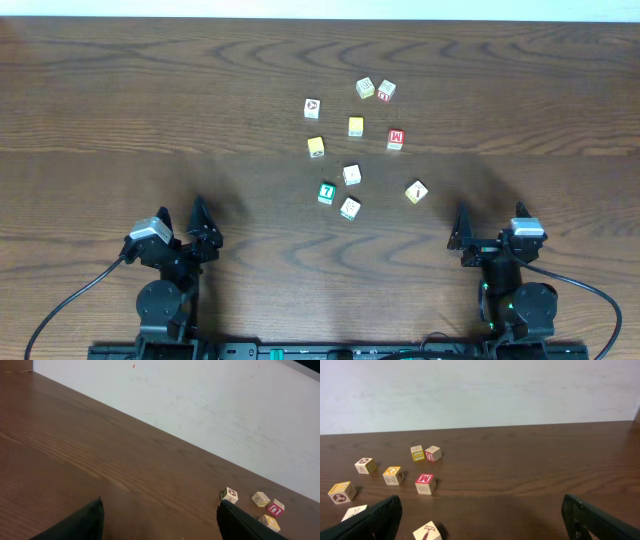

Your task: Lift 4 blocks

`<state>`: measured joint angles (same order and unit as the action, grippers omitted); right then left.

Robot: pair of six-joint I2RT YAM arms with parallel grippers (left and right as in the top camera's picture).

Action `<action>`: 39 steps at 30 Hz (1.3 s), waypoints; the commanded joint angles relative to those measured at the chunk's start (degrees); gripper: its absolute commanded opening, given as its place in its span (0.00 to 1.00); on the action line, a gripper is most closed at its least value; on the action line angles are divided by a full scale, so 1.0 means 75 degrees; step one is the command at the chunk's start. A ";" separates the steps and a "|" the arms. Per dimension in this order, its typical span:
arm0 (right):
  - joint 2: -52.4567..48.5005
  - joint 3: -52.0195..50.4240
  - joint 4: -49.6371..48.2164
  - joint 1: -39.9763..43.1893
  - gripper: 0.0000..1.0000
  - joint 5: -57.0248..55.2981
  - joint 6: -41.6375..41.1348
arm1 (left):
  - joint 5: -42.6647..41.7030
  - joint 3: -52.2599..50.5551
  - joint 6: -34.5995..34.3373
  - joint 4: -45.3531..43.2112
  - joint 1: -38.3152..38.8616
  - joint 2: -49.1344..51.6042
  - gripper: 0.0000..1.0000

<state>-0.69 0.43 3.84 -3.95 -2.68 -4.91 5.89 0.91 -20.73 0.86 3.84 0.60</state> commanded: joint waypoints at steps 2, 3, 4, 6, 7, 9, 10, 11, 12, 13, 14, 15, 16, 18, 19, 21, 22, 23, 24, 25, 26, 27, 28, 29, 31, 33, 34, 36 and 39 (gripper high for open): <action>0.0055 -0.0015 0.0032 -0.0044 0.99 0.0023 0.0096 | 0.0082 -0.0090 0.0073 0.0367 -0.0038 -0.0050 0.73; 0.0055 -0.0015 0.0032 -0.0044 0.99 0.0023 0.0096 | 0.0082 -0.0090 0.0073 0.0370 -0.0038 -0.0050 0.73; 0.0055 -0.0015 0.0032 -0.0044 0.99 0.0023 0.0096 | 0.0082 -0.0090 0.0073 0.0367 -0.0038 -0.0050 0.73; 0.0055 -0.0015 0.0032 -0.0044 0.99 0.0023 0.0096 | 0.0082 -0.0090 0.0073 0.0370 -0.0038 -0.0050 0.73; 0.0055 -0.0015 0.0032 -0.0044 0.99 0.0023 0.0096 | 0.0082 -0.0090 0.0073 0.0367 -0.0038 -0.0050 0.73; 0.0055 -0.0015 0.0032 -0.0044 0.99 0.0023 0.0096 | 0.0082 -0.0090 0.0073 0.0367 -0.0038 -0.0050 0.73; 0.0055 -0.0015 0.0032 -0.0044 0.99 0.0023 0.0096 | 0.0082 -0.0090 0.0073 0.0370 -0.0038 -0.0050 0.73; 0.0055 -0.0015 0.0032 -0.0044 0.99 0.0023 0.0096 | 0.0082 -0.0090 0.0073 0.0367 -0.0038 -0.0050 0.73; 0.0055 -0.0015 0.0032 -0.0044 0.99 0.0023 0.0096 | 0.0082 -0.0090 0.0073 0.0367 -0.0038 -0.0050 0.73; 0.0055 -0.0015 0.0032 -0.0044 0.99 0.0023 0.0096 | 0.0082 -0.0090 0.0073 0.0367 -0.0038 -0.0050 0.73; 0.0055 -0.0015 0.0032 -0.0044 0.99 0.0023 0.0096 | 0.0082 -0.0090 0.0073 0.0370 -0.0038 -0.0050 0.73; 0.0055 -0.0015 0.0032 -0.0044 0.99 0.0023 0.0096 | 0.0082 -0.0090 0.0073 0.0367 -0.0038 -0.0050 0.73; 0.0055 -0.0015 0.0032 -0.0044 0.99 0.0023 0.0096 | 0.0082 -0.0090 0.0073 0.0367 -0.0038 -0.0050 0.73; 0.0055 -0.0015 0.0032 -0.0044 0.99 0.0023 0.0096 | 0.0082 -0.0090 0.0073 0.0370 -0.0038 -0.0050 0.73; 0.0055 -0.0015 0.0032 -0.0044 0.99 0.0023 0.0096 | 0.0082 -0.0090 0.0073 0.0367 -0.0038 -0.0050 0.73; 0.0055 -0.0015 0.0032 -0.0044 0.99 0.0020 0.0099 | 0.0082 -0.0090 0.0073 0.0367 -0.0038 -0.0050 0.73; 0.0055 -0.0015 0.0032 -0.0044 0.99 -0.0006 0.0096 | 0.0082 -0.0090 0.0073 0.0367 -0.0038 -0.0050 0.73; 0.0055 -0.0015 0.0029 -0.0044 0.99 -0.0006 0.0096 | 0.0082 -0.0090 0.0073 0.0370 -0.0038 -0.0050 0.73; 0.0055 -0.0015 0.0032 -0.0044 0.99 -0.0003 0.0093 | 0.0082 -0.0090 0.0073 0.0367 -0.0038 -0.0050 0.73; 0.0055 -0.0015 0.0032 -0.0044 0.99 0.0055 0.0090 | 0.0082 -0.0090 0.0073 0.0367 -0.0038 -0.0050 0.73; 0.0055 -0.0015 0.0035 -0.0044 0.99 0.0163 0.0090 | 0.0082 -0.0090 0.0073 0.0367 -0.0038 -0.0050 0.73; 0.0055 -0.0015 0.0052 -0.0044 0.99 0.0332 0.0090 | 0.0082 -0.0090 0.0073 0.0367 -0.0038 -0.0050 0.73; 0.0055 -0.0015 0.0061 -0.0044 0.99 0.0455 0.0090 | 0.0082 -0.0090 0.0073 0.0367 -0.0038 -0.0050 0.73; 0.0055 -0.0015 0.0055 -0.0044 0.99 0.0513 0.0090 | 0.0082 -0.0090 0.0073 0.0367 -0.0038 -0.0050 0.73; 0.0055 -0.0015 0.0061 -0.0044 0.99 0.0510 0.0093 | 0.0082 -0.0090 0.0073 0.0367 -0.0038 -0.0050 0.73; 0.0047 -0.0015 0.0061 -0.0044 0.99 0.0510 0.0093 | 0.0082 -0.0090 0.0073 0.0367 -0.0038 -0.0050 0.73; 0.0035 -0.0015 0.0061 -0.0044 0.99 0.0498 0.0096 | 0.0082 -0.0090 0.0073 0.0367 -0.0038 -0.0050 0.73; 0.0006 -0.0015 0.0061 -0.0044 0.99 0.0417 0.0099 | 0.0082 -0.0090 0.0073 0.0367 -0.0038 -0.0050 0.73; -0.0009 -0.0015 0.0061 -0.0044 0.99 0.0460 0.0093 | 0.0082 -0.0090 0.0073 0.0367 -0.0038 -0.0050 0.73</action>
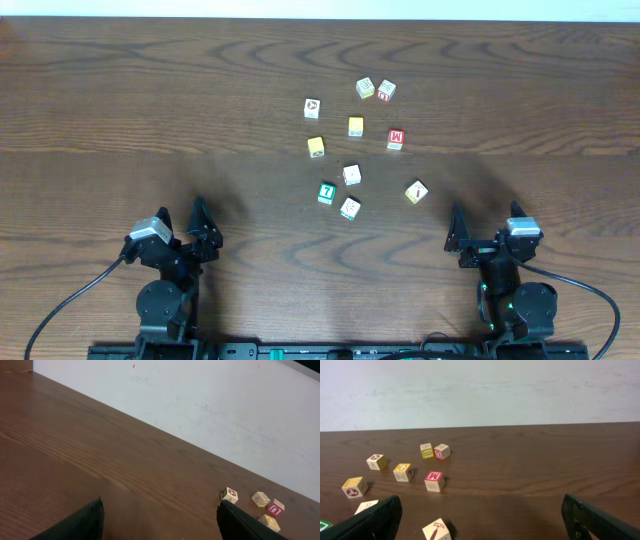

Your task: Lift 4 blocks

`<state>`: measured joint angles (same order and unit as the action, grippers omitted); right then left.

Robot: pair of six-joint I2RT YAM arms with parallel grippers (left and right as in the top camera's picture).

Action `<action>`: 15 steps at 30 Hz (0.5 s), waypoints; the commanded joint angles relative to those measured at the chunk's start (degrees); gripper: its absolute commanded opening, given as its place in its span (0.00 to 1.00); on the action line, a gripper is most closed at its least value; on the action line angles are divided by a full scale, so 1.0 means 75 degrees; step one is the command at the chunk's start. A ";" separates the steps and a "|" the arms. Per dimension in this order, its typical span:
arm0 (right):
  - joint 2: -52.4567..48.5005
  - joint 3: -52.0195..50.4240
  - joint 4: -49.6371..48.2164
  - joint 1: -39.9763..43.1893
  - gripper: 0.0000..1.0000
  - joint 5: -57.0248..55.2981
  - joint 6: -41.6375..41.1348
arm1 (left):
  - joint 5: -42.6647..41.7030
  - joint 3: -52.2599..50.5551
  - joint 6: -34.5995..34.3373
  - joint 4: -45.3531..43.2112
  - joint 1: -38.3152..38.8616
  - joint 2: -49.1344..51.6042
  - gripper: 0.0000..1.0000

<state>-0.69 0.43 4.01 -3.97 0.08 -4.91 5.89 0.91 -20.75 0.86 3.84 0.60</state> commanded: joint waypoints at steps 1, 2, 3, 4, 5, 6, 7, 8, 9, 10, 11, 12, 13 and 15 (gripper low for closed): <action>-0.0009 -0.0015 0.0035 -0.0041 0.99 0.0105 0.0087 | 0.0082 -0.0090 0.0076 0.0367 -0.0038 -0.0050 0.73; -0.0009 -0.0015 0.0009 -0.0041 0.99 0.0189 0.0070 | 0.0082 -0.0090 0.0076 0.0367 -0.0038 -0.0050 0.73; -0.0009 -0.0015 -0.0029 -0.0041 0.99 0.0312 -0.0023 | 0.0082 -0.0090 0.0076 0.0367 -0.0038 -0.0050 0.73; -0.0009 -0.0015 -0.0149 -0.0041 0.99 0.0443 -0.0297 | 0.0082 -0.0090 0.0076 0.0370 -0.0038 -0.0050 0.73; -0.0009 -0.0015 -0.0294 -0.0041 0.99 0.0527 -0.0621 | 0.0082 -0.0090 0.0076 0.0367 -0.0038 -0.0050 0.73; -0.0009 -0.0015 -0.0484 -0.0041 0.99 0.0632 -0.1011 | 0.0082 -0.0090 0.0076 0.0367 -0.0038 -0.0050 0.73; -0.0009 -0.0015 -0.0629 -0.0041 0.99 0.0784 -0.1332 | 0.0082 -0.0090 0.0076 0.0370 -0.0038 -0.0050 0.73; -0.0009 -0.0015 -0.0731 -0.0041 0.99 0.1005 -0.1565 | 0.0082 -0.0090 0.0076 0.0367 -0.0038 -0.0050 0.73; -0.0009 -0.0015 -0.0848 -0.0041 0.99 0.1486 -0.1658 | 0.0082 -0.0090 0.0076 0.0367 -0.0038 -0.0050 0.73; -0.0009 -0.0015 -0.0968 -0.0041 0.99 0.2075 -0.1580 | 0.0082 -0.0090 0.0076 0.0370 -0.0038 -0.0050 0.73; -0.0009 -0.0015 -0.1093 -0.0041 0.99 0.2629 -0.1440 | 0.0082 -0.0090 0.0076 0.0367 -0.0038 -0.0050 0.73; -0.0009 -0.0015 -0.1268 -0.0041 0.99 0.3287 -0.1247 | 0.0082 -0.0090 0.0076 0.0367 -0.0038 -0.0050 0.73; -0.0009 -0.0009 -0.1416 -0.0041 0.99 0.3727 -0.1139 | 0.0082 -0.0090 0.0076 0.0370 -0.0038 -0.0050 0.73; -0.0009 0.0079 -0.1478 -0.0041 0.99 0.3993 -0.1105 | 0.0082 -0.0090 0.0076 0.0367 -0.0038 -0.0050 0.73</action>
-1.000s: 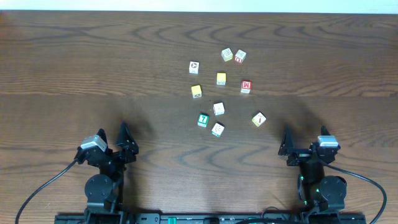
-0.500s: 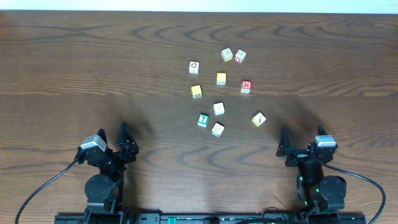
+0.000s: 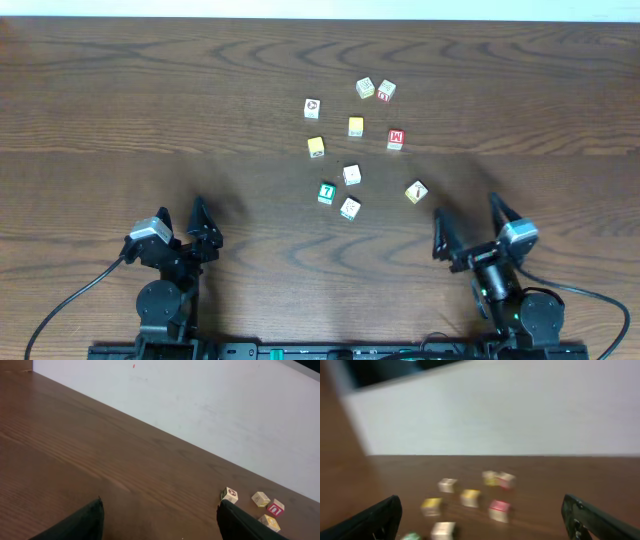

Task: Lift 4 blocks
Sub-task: 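Move the right gripper over the white block printed 4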

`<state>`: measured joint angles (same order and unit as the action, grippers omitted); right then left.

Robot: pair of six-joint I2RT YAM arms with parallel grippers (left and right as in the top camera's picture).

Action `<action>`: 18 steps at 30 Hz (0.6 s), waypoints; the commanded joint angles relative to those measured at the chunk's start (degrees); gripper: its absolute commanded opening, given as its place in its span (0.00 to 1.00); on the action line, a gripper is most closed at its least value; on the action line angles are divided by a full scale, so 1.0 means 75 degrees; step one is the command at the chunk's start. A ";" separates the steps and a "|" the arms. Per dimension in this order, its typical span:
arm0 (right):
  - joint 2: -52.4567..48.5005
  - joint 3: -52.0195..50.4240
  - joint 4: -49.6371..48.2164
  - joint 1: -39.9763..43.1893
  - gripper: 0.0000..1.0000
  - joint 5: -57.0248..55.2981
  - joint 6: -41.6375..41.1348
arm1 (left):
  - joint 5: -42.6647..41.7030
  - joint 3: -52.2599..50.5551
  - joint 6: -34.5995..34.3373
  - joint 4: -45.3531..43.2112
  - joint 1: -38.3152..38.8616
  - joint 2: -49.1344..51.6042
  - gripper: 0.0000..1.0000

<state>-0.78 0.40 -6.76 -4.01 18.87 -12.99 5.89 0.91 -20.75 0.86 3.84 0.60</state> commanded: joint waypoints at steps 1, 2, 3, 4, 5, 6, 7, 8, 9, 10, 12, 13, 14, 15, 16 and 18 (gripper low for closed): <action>0.0003 0.0146 0.0041 -0.0035 0.99 0.1405 -0.0023 | 0.0082 -0.0090 0.0076 0.0367 -0.0038 -0.0050 0.73; 0.0003 0.0256 0.0268 -0.0035 0.99 0.1279 0.0061 | 0.0082 -0.0090 0.0076 0.0367 -0.0038 -0.0050 0.73; 0.0000 0.0338 0.0458 -0.0035 0.99 0.1259 0.0239 | 0.0082 -0.0090 0.0076 0.0367 -0.0038 -0.0050 0.73; -0.0006 0.0414 0.0635 -0.0035 0.99 0.1259 0.0391 | 0.0082 -0.0090 0.0076 0.0370 -0.0038 -0.0050 0.73; -0.0026 0.0530 0.0860 -0.0035 0.99 0.1241 0.0565 | 0.0082 -0.0090 0.0076 0.0367 -0.0038 -0.0050 0.73; -0.0067 0.0682 0.1113 -0.0035 0.99 0.1145 0.0711 | 0.0082 -0.0090 0.0076 0.0367 -0.0038 -0.0050 0.73; -0.0140 0.0860 0.1355 -0.0035 0.99 0.1035 0.0860 | 0.0082 -0.0090 0.0076 0.0367 -0.0038 -0.0050 0.73; -0.0239 0.1049 0.1545 -0.0035 0.99 0.0906 0.0982 | 0.0082 -0.0090 0.0076 0.0370 -0.0038 -0.0050 0.73; -0.0358 0.1233 0.1684 -0.0035 0.99 0.0769 0.1064 | 0.0082 -0.0090 0.0073 0.0370 -0.0038 -0.0050 0.73; -0.0542 0.1466 0.1830 -0.0035 0.99 0.0545 0.1067 | 0.0082 -0.0090 0.0076 0.0367 -0.0038 -0.0050 0.73; -0.1014 0.1923 0.2066 -0.0035 0.99 0.0239 0.1067 | 0.0082 -0.0090 0.0076 0.0367 -0.0038 -0.0050 0.73; -0.1393 0.2215 0.2197 -0.0035 0.99 0.0140 0.1070 | 0.0082 -0.0090 0.0076 0.0367 -0.0038 -0.0050 0.73; -0.1754 0.2465 0.2308 -0.0035 0.99 0.0105 0.1113 | 0.0082 -0.0090 0.0076 0.0370 -0.0038 -0.0050 0.73; -0.2229 0.2774 0.2454 -0.0035 0.99 0.0090 0.1189 | 0.0082 -0.0090 0.0076 0.0367 -0.0038 -0.0050 0.73; -0.2681 0.3057 0.2602 -0.0035 0.99 0.0087 0.1239 | 0.0082 -0.0090 0.0076 0.0367 -0.0038 -0.0050 0.73; -0.3684 0.3689 0.2999 -0.0038 0.99 0.0087 0.1265 | 0.0082 -0.0090 0.0076 0.0367 -0.0038 -0.0050 0.73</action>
<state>-19.05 22.02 13.06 -4.03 21.43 -5.50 5.91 0.99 -20.73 0.95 3.84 0.60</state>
